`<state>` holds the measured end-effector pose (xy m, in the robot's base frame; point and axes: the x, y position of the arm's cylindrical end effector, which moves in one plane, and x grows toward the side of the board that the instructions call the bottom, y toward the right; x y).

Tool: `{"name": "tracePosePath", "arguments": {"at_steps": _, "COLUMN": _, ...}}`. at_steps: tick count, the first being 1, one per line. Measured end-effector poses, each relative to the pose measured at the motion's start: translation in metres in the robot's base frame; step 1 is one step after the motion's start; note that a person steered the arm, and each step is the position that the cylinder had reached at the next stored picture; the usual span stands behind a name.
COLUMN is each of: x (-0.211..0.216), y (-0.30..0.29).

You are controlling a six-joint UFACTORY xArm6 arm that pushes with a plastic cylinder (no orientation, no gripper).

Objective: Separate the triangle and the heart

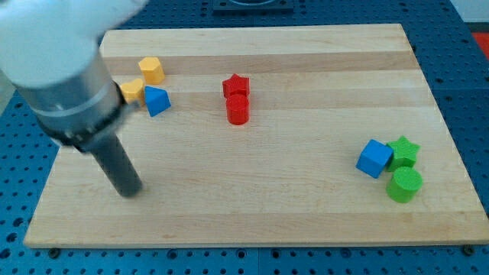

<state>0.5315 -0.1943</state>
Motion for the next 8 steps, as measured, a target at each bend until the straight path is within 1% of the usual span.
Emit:
{"name": "tracePosePath", "arguments": {"at_steps": 1, "x": -0.076, "y": -0.031}}
{"name": "tracePosePath", "arguments": {"at_steps": 2, "x": -0.093, "y": -0.03}}
{"name": "tracePosePath", "arguments": {"at_steps": 3, "x": -0.153, "y": -0.008}}
{"name": "tracePosePath", "arguments": {"at_steps": 4, "x": -0.155, "y": 0.008}}
{"name": "tracePosePath", "arguments": {"at_steps": 5, "x": -0.137, "y": 0.042}}
{"name": "tracePosePath", "arguments": {"at_steps": 6, "x": -0.102, "y": 0.081}}
{"name": "tracePosePath", "arguments": {"at_steps": 8, "x": -0.049, "y": 0.15}}
